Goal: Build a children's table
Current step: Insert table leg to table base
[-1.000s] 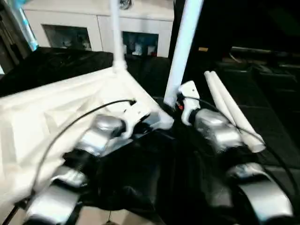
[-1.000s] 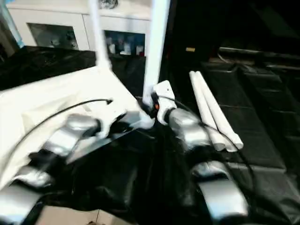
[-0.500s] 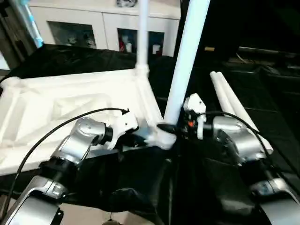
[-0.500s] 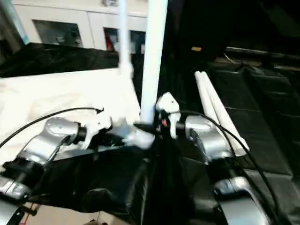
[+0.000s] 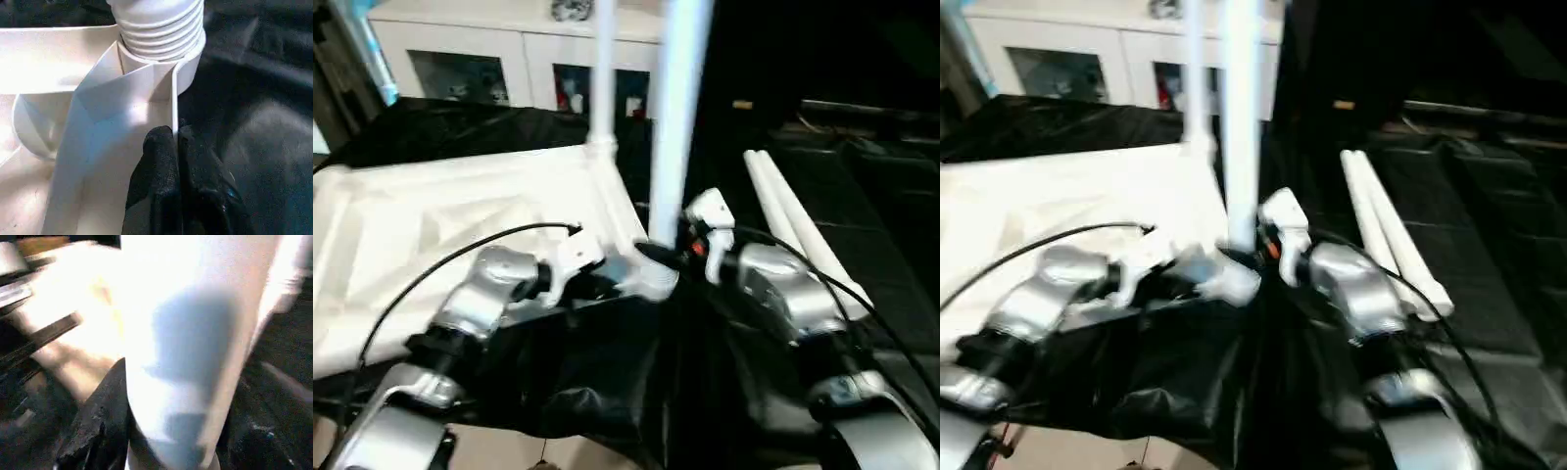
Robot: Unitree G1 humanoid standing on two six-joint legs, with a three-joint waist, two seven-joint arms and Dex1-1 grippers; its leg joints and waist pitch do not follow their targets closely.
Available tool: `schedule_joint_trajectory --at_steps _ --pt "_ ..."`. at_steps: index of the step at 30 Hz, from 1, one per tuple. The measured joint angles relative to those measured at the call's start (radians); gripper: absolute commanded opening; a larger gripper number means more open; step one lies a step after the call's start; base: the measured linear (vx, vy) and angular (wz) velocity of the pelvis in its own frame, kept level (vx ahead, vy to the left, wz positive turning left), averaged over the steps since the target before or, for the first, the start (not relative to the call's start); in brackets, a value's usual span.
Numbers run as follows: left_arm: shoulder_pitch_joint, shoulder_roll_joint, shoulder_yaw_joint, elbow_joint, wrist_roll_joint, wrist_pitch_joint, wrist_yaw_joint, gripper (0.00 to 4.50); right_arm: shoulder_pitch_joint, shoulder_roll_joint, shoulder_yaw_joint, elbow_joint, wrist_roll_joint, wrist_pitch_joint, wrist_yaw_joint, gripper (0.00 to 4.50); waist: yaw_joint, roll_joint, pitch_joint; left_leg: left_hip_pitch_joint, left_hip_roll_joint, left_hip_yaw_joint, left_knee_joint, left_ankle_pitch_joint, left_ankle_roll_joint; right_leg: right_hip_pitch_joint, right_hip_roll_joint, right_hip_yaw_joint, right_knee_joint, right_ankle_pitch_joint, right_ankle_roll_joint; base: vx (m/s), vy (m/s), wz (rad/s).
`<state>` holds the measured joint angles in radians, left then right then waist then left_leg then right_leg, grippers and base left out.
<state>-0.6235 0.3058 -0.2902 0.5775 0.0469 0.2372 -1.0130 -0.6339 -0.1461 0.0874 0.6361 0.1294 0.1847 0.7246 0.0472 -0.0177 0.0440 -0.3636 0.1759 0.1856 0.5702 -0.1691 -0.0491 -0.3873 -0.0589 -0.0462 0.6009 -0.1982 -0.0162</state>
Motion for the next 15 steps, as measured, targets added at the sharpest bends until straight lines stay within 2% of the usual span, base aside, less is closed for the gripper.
schedule_joint_trajectory --at_steps 4,8,10,15 --pt "-0.065 -0.089 -0.001 0.07 0.022 0.062 0.105 0.0 -0.065 0.043 -0.052 0.11 -0.019 -0.001 -0.188 1.88 0.011 0.0 0.001 -0.002 0.0 0.0 0.001 0.0 0.0 0.0 0.0 0.0 0.0 0.003 -0.005 0.0 0.0 0.0" --pt "-0.13 -0.164 0.007 0.148 0.041 0.104 0.234 0.0 -0.13 0.069 -0.09 0.206 -0.036 -0.034 -0.343 1.88 0.013 0.0 0.001 -0.003 0.0 0.0 0.001 0.0 0.0 0.0 0.0 0.0 -0.001 0.004 -0.005 0.0 0.0 0.0" --pt "-0.142 -0.175 0.008 0.162 0.05 0.104 0.275 0.0 -0.142 0.079 -0.101 0.217 -0.041 -0.052 -0.374 1.88 0.01 0.0 0.001 -0.004 0.0 0.0 0.0 0.0 0.001 0.0 0.0 0.0 -0.002 0.003 -0.004 0.0 0.0 0.0" --pt "-0.148 -0.154 0.008 0.185 0.072 0.053 0.318 0.0 -0.136 0.131 -0.113 0.2 -0.012 -0.093 -0.333 1.88 -0.011 0.001 0.001 -0.004 0.002 0.0 -0.002 0.0 0.001 -0.002 0.001 -0.002 -0.001 0.003 -0.004 0.0 0.0 0.0"
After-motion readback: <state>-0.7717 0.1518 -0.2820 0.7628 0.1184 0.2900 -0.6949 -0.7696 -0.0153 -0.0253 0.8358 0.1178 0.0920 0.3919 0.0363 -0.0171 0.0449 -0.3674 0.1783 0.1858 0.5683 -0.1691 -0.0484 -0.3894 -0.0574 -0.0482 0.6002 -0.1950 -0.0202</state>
